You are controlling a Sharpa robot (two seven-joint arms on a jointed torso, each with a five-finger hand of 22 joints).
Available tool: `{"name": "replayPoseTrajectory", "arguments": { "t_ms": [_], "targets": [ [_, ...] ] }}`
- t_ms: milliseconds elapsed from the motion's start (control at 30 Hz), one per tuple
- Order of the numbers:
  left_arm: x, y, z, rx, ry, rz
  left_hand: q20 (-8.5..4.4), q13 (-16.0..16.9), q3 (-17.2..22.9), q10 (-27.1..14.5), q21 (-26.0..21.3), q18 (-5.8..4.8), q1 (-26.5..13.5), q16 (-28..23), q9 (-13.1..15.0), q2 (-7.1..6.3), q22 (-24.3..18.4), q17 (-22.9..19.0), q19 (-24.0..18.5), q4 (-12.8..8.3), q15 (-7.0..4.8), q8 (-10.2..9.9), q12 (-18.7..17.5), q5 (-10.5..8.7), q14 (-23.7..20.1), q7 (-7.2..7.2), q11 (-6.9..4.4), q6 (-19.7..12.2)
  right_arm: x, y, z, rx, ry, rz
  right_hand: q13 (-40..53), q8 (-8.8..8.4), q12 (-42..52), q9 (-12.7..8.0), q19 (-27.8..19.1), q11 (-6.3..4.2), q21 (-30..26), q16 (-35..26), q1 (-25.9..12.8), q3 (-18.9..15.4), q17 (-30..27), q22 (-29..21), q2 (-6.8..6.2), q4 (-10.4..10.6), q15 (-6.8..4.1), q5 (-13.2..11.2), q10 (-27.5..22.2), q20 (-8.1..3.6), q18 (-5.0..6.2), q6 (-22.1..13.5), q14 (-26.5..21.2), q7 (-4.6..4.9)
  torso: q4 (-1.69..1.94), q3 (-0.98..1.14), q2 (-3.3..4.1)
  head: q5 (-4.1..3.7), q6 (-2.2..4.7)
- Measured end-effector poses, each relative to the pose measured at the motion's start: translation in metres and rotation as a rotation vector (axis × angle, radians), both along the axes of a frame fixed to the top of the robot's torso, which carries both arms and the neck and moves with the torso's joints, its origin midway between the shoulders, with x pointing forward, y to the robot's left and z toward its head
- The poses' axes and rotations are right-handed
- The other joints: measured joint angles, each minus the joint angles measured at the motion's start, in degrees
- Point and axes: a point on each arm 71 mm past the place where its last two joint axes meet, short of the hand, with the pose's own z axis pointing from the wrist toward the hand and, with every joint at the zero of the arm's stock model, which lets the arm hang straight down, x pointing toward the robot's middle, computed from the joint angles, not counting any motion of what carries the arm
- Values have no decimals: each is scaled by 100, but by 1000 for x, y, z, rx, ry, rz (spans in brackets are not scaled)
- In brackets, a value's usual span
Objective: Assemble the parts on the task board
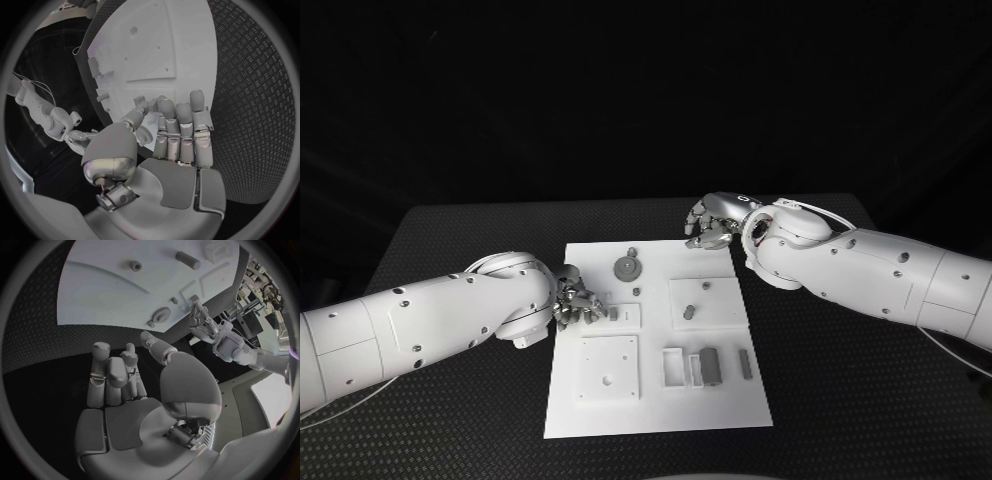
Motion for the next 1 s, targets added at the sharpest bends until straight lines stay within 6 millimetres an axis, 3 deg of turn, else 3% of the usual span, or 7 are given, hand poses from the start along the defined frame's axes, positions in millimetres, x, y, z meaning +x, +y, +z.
{"name": "replayPoseTrajectory", "arguments": {
  "t_ms": [400,667,800,1000],
  "targets": [
    [0,0,0,-4,4,1,1,0,-20,0,0,1,-76,0,-16,-76,0,-5,1,84,1,39,0,0,1,0,0,0,0,0,0,0,0,-1,0,0,0,-1,0,22,0,0,0,0,0,0,0,0,0,0,-21,0,0,0,0,0,-1,1,0,0,-4],
    [0,4,-1,-7,6,6,1,1,-79,0,0,1,-172,21,-16,-264,0,-5,1,206,1,56,0,0,1,-5,0,4,0,0,0,-1,0,-2,0,0,0,-1,0,21,0,0,-23,0,0,0,-23,0,0,0,-21,0,0,1,0,-1,-4,-1,1,-3,-4],
    [0,5,-1,-6,6,9,1,1,-379,-26,0,1,-226,61,-15,-211,-1,-5,1,90,1,89,0,0,1,-33,-27,-12,1,-1,0,-1,0,-3,1,0,0,-2,0,21,0,0,-23,0,0,0,-23,0,0,0,-21,0,0,2,0,-2,-4,-2,1,-12,1],
    [0,7,-1,-7,6,11,1,1,-416,-26,0,1,-226,61,-14,-210,-1,-10,1,53,1,99,0,0,2,-34,-27,-11,1,-1,0,-1,0,-3,1,-8,0,3,0,21,0,0,-23,0,0,0,-23,0,0,0,-21,0,0,3,0,-3,-4,-2,1,-19,5]
  ]
}}
